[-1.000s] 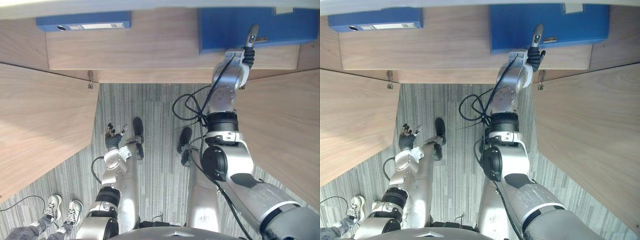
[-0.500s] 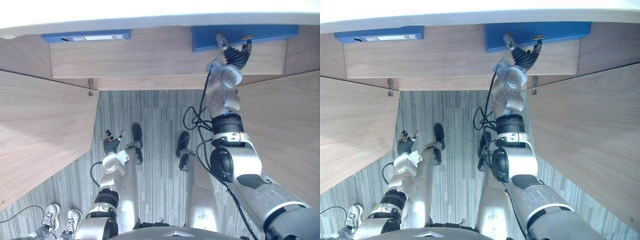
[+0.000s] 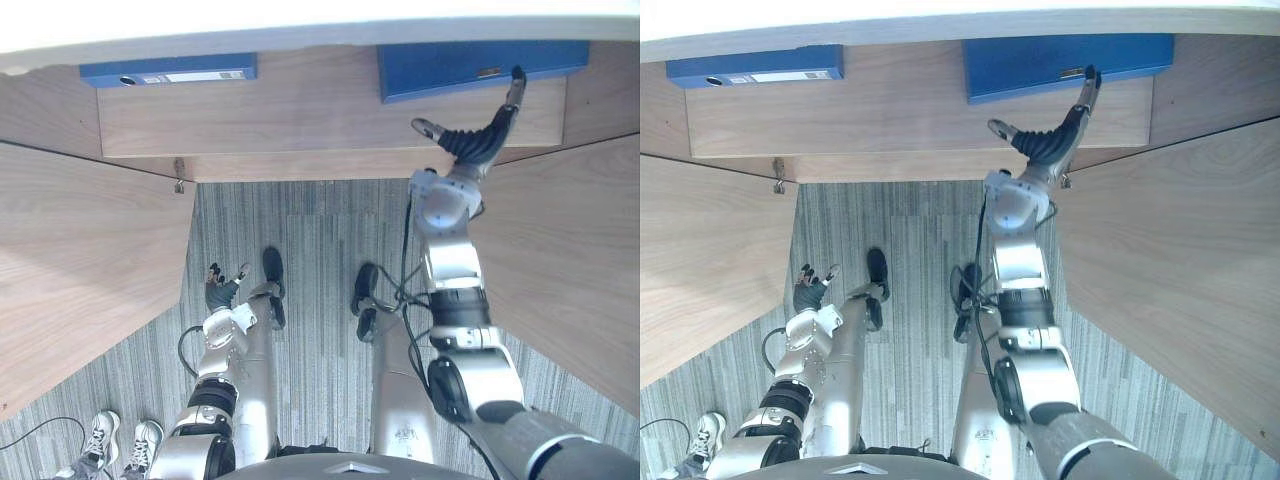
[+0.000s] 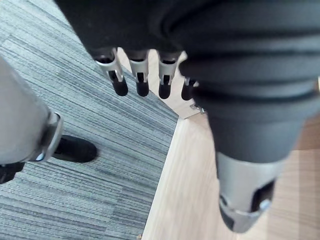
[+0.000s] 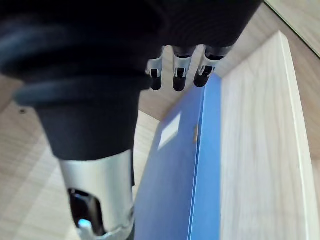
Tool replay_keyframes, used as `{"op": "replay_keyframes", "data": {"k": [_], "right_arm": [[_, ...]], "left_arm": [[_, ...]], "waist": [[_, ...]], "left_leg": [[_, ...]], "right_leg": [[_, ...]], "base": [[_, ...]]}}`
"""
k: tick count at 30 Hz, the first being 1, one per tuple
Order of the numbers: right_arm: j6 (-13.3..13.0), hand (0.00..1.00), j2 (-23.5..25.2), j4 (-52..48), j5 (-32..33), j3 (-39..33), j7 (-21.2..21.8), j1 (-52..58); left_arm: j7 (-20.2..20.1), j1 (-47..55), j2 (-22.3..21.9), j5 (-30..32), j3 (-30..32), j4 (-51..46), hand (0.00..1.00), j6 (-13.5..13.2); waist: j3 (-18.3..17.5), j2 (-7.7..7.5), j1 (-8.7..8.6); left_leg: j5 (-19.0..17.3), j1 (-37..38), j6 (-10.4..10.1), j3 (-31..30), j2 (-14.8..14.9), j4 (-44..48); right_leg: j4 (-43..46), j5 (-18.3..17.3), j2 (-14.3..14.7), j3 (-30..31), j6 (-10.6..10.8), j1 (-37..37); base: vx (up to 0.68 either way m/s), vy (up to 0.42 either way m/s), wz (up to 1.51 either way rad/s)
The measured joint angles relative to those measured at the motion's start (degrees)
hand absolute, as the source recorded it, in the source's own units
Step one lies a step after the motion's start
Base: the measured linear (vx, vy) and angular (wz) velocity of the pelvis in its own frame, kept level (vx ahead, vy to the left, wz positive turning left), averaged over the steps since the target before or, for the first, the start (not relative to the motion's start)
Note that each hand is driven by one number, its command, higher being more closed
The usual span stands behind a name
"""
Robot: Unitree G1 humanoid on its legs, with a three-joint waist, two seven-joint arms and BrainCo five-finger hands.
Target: Walk over to the cabinet, pick up the folder, carry it to the office cabinet, place the folder inside the office cabinet, then close the office cabinet door
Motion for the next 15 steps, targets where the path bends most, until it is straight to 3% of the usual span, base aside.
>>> {"op": "replay_keyframes", "data": {"k": [4,5,10,15], "right_arm": [[-2.72,0.00,-1.28,-5.16,-6.65,6.70,-0.19,5.65],[-3.58,1.00,-2.04,-5.62,-8.47,8.29,0.33,6.60],[-5.90,1.00,-4.90,-5.95,-13.26,13.25,4.14,6.50],[-7.12,1.00,-8.05,-2.78,-13.22,16.72,7.88,2.72]], "left_arm": [[-0.88,1.71,1.12,1.22,-0.10,-1.43,0.00,-0.43],[-1.25,1.88,1.40,1.30,-0.14,-1.43,0.00,-0.49],[-2.15,2.17,2.37,3.43,-0.35,-1.45,0.00,-1.10],[-2.24,2.21,4.11,3.41,-0.60,-2.26,0.00,-1.87]], "waist": [[-0.17,-1.63,-0.57],[-0.23,-2.09,-0.52],[-0.05,-2.99,-0.15],[0.18,-3.86,-0.07]], "left_leg": [[-0.03,0.74,-0.03,0.89,-0.03,-0.08],[-0.04,0.87,-0.05,0.88,-0.04,-0.06],[-0.05,0.86,-0.02,0.76,-0.20,0.06],[-0.61,-1.41,0.11,0.37,-0.25,2.11]], "right_leg": [[1.17,-0.59,-0.23,0.57,-0.01,-0.54],[1.28,-0.82,-0.31,0.54,-0.01,-0.53],[1.56,-0.95,-0.56,0.45,0.07,-0.45],[3.60,-1.63,-0.87,0.42,0.06,-2.49]], "base": [[0.01,-0.049,-0.05],[0.01,-0.063,0.01],[0.01,-0.017,0.02],[0.01,-0.017,0.02]]}}
